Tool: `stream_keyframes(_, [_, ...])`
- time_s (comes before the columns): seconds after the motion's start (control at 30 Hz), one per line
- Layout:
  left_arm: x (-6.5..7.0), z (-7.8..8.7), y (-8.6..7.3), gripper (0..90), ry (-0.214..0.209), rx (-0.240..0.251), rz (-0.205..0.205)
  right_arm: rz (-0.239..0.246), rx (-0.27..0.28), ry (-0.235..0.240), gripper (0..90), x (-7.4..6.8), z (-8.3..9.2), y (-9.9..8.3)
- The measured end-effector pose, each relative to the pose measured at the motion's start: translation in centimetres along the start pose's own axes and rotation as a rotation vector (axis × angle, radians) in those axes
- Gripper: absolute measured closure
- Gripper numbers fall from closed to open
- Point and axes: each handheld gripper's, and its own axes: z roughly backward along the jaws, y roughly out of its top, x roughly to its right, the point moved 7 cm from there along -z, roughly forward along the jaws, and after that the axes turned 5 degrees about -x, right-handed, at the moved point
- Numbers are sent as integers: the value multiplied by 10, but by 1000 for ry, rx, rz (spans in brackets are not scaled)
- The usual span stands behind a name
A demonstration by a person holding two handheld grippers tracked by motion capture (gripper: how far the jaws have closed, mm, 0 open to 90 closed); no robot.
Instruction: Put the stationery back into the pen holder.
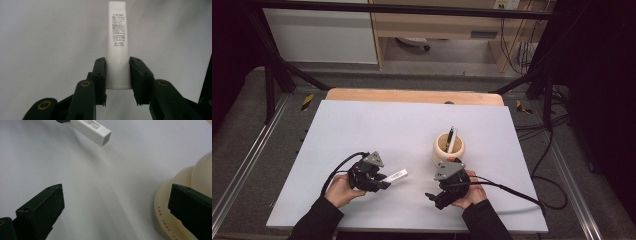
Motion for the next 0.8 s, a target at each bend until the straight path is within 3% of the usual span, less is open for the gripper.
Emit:
stream_keyframes(0.07, [1, 0, 1, 671, 0, 1, -3, 3, -7, 2, 15, -1, -1, 1])
stream_keyframes(0.43, [9, -6, 11, 671, -10, -29, -37, 131, -46, -30, 19, -6, -9, 12])
stream_keyframes(0.8, [18, -7, 23, 671, -8, -54, -75, 299, -75, -101, 39, -12, -9, 21])
